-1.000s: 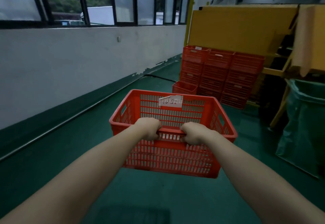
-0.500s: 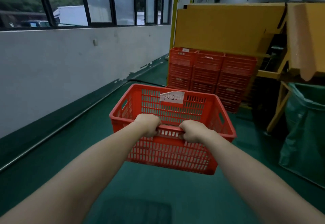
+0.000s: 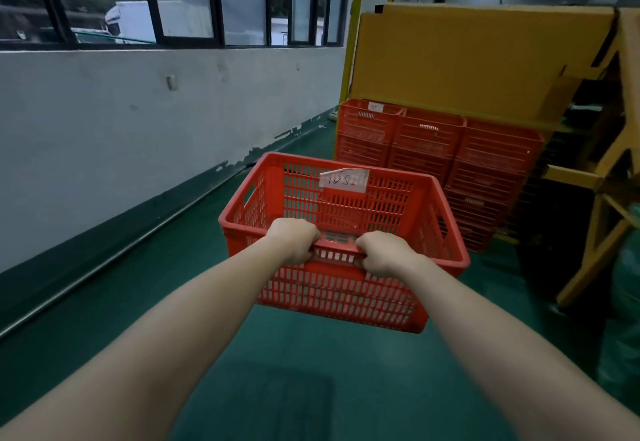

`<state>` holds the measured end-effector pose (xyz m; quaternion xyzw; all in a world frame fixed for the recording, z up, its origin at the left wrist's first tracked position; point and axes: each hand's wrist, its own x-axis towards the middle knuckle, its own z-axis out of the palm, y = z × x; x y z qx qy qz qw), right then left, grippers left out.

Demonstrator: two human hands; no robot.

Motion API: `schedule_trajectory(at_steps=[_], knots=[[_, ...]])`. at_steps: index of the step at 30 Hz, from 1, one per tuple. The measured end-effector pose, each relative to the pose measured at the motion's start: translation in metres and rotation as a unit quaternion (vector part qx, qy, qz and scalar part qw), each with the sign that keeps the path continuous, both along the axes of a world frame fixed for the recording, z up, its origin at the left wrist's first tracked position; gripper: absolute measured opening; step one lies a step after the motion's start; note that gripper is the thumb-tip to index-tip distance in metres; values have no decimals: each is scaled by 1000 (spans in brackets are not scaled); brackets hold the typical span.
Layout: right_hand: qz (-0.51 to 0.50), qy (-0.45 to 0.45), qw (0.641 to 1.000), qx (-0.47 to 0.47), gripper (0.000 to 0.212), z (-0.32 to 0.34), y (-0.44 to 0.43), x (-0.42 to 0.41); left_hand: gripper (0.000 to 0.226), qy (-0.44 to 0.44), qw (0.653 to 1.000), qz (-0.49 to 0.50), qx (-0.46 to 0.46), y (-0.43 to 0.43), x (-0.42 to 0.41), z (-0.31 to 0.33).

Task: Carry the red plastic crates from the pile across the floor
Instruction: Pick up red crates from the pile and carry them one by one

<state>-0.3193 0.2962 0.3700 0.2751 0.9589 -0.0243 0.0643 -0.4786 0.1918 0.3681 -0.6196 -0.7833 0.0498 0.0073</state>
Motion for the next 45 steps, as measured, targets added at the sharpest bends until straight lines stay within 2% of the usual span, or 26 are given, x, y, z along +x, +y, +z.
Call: schedule_trajectory(at_steps=[16,22,32,45], knots=[[-96,9,995,-12,6,-22,261,-250,18,13,996,-87,-11,290,-264,-14],[-107,7,994,-10,11,-41,354,-313,18,18,994,-106,-17,385,-329,-33],[-103,-13,994,-33,16,-63,577,-419,20,7,995,-96,-30,605,-434,-57],[-123,-33,990,-64,17,-100,772,-543,22,-14,991,-115,-65,806,-562,-97]])
